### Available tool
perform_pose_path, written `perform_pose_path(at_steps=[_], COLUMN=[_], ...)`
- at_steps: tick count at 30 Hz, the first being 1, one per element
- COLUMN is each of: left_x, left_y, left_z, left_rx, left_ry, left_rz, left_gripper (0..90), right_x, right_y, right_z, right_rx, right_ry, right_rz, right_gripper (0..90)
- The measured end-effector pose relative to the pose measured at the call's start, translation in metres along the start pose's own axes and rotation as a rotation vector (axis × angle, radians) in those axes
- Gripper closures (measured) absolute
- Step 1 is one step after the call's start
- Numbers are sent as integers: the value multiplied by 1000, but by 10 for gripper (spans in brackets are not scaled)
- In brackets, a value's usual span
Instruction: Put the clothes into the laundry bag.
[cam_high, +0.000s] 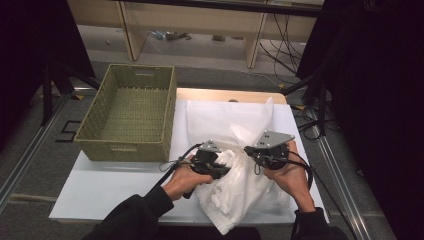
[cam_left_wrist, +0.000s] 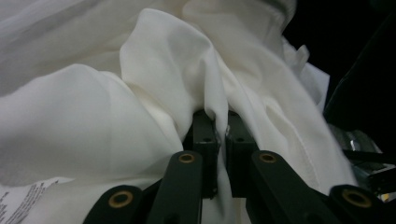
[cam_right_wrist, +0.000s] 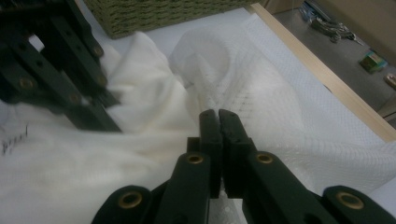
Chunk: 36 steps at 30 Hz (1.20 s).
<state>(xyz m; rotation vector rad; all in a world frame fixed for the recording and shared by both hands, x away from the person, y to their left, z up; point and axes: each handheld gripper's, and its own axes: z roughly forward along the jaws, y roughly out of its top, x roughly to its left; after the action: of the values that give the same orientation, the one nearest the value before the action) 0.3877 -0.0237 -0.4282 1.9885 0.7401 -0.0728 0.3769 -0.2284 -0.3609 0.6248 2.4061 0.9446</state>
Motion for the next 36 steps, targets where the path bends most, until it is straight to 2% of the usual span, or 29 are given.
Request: perform_pose_path(at_steps=[3,5,9,11,13,15,18,20,22,24,27,29,30,31,32,33,34,35,36], left_x=[1,10,28,30,26,20,20,25,34,41,55,62,64,63,59,55,48,39,30], left_y=[5,7,6,5,5,6,4,0,-5,-9,-14,-16,-16,-16,-15,-15,-13,-10,-7], left_z=[14,21,30,30,23,12,-11,-25,-37,-40,-32,-19,-12,-6,1,5,9,13,16], left_rx=[2,-2,-9,-7,-8,1,-4,-28,-46,-34,-4,3,-5,-11,-14,-19,-22,-20,-25], left_ry=[16,42,80,93,114,144,252,297,315,325,302,280,251,216,167,136,108,81,60], left_rz=[2,-17,-84,-72,-47,-4,49,50,8,-12,-52,-79,-101,-101,-78,-57,-35,-16,10], left_gripper=[856,855,839,803,721,585,374,300,248,214,203,223,277,388,508,645,729,771,793], right_x=[3,4,4,4,3,4,2,2,3,2,3,3,3,3,3,3,3,2,2], right_y=[4,5,5,4,3,2,1,1,1,1,1,1,1,1,1,1,1,1,1], right_z=[-3,-5,-7,-6,-5,-5,-6,-6,-7,-5,-4,-3,-2,-1,-1,-1,-1,-1,-1], right_rx=[-9,-14,-22,-14,-14,-10,-13,-11,-7,-10,-10,-7,-7,-7,-6,-5,-2,-7,-11], right_ry=[5,10,13,14,11,12,6,6,4,5,7,9,12,12,10,11,8,6,11], right_rz=[-9,-11,-11,-9,-10,0,-5,2,20,2,-2,-3,-3,-2,-4,2,10,-8,-5], right_gripper=[899,900,899,899,900,899,899,900,899,899,899,899,899,899,899,899,899,899,899])
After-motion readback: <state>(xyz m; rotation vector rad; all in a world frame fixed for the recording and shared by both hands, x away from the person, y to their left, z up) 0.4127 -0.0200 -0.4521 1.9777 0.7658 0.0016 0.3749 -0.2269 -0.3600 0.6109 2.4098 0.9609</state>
